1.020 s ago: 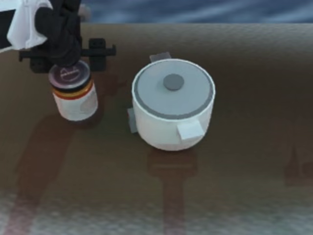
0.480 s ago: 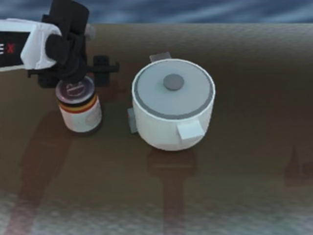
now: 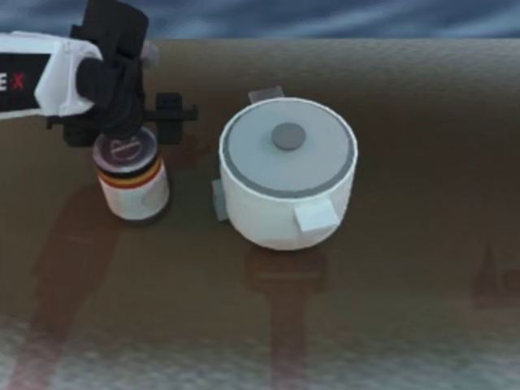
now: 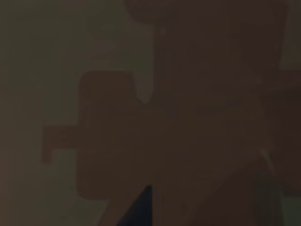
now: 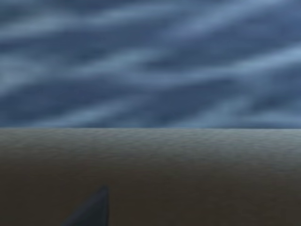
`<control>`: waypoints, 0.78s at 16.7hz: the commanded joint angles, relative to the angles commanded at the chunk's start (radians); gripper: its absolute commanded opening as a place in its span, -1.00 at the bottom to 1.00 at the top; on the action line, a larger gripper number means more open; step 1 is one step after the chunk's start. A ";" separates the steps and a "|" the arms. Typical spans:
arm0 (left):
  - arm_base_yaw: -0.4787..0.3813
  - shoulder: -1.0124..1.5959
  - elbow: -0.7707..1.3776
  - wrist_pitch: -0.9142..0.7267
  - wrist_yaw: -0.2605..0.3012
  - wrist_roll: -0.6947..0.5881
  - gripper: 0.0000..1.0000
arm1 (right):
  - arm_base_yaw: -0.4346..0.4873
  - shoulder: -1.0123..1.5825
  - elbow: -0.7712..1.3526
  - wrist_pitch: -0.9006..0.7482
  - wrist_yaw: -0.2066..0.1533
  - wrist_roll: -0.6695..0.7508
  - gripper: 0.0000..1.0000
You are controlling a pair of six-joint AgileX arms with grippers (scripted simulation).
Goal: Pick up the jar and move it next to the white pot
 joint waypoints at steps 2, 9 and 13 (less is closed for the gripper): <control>0.000 0.000 0.000 0.000 0.000 0.000 0.06 | 0.000 0.000 0.000 0.000 0.000 0.000 1.00; 0.000 0.000 0.000 0.000 0.000 0.000 1.00 | 0.000 0.000 0.000 0.000 0.000 0.000 1.00; 0.000 0.000 0.000 0.000 0.000 0.000 1.00 | 0.000 0.000 0.000 0.000 0.000 0.000 1.00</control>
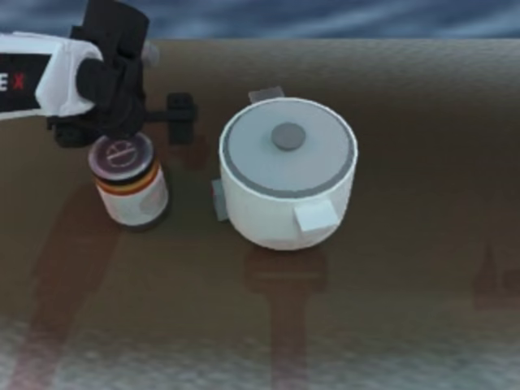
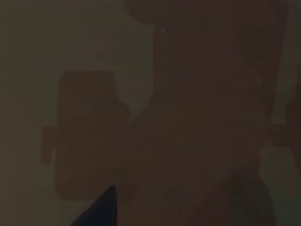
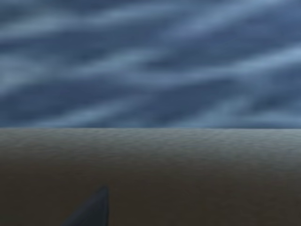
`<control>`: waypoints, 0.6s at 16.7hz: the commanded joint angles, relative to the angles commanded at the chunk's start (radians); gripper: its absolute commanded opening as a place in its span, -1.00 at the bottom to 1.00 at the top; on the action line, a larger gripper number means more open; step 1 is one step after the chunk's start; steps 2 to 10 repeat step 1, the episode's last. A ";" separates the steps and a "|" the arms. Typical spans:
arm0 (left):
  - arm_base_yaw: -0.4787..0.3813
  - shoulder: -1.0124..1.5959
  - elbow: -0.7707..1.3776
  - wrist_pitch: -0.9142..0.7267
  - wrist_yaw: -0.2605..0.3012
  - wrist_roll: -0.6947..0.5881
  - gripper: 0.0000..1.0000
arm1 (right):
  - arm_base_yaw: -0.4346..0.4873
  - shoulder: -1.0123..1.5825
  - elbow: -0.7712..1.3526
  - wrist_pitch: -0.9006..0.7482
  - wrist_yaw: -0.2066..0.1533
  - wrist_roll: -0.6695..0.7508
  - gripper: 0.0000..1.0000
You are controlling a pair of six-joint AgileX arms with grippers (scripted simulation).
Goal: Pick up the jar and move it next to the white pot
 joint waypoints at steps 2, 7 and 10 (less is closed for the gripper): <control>0.000 0.000 0.000 0.000 0.000 0.000 1.00 | 0.000 0.000 0.000 0.000 0.000 0.000 1.00; 0.000 0.000 0.000 0.000 0.000 0.000 1.00 | 0.000 0.000 0.000 0.000 0.000 0.000 1.00; 0.000 0.000 0.000 0.000 0.000 0.000 1.00 | 0.000 0.000 0.000 0.000 0.000 0.000 1.00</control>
